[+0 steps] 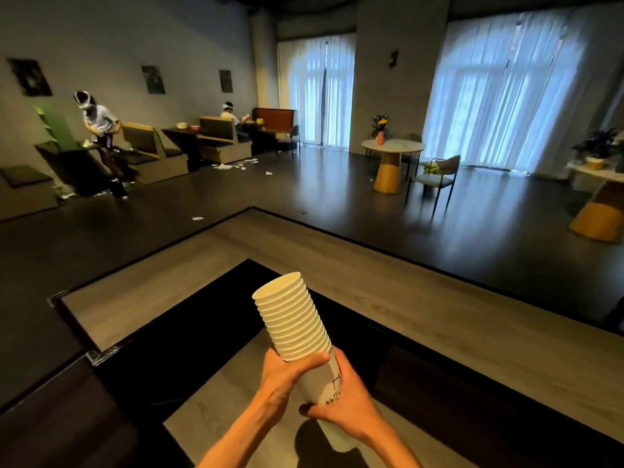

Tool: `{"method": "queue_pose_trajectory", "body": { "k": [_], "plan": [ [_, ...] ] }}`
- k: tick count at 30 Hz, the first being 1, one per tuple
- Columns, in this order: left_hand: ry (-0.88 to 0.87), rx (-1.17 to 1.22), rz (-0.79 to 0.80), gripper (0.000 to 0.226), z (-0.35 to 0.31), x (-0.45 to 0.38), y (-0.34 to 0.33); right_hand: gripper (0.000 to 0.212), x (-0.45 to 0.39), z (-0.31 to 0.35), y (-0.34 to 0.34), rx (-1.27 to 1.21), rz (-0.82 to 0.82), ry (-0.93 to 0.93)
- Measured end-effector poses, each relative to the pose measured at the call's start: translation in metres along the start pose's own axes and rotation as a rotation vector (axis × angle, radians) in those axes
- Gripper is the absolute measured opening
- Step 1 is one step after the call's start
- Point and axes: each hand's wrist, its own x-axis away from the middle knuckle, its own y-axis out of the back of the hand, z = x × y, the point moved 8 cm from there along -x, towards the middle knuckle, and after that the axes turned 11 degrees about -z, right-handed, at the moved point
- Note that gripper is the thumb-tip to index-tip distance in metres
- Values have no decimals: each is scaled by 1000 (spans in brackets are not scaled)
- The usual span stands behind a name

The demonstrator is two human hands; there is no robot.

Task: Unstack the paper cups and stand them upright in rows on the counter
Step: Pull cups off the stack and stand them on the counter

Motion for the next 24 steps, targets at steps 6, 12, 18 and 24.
{"method": "queue_pose_trajectory", "body": {
  "k": [6,12,18,24],
  "plan": [
    [-14,51,-135,89,-13,-27,40,95,-27,19,-24,-16,127,47],
    [-54,68,-198,88,-38,-40,61,94,-45,34,-47,-40,192,70],
    [-69,96,-301,91,-50,-61,95,88,-67,60,-89,-49,253,136],
    [-111,64,-269,89,-68,-84,105,84,-82,75,-98,-82,224,160]
  ]
}}
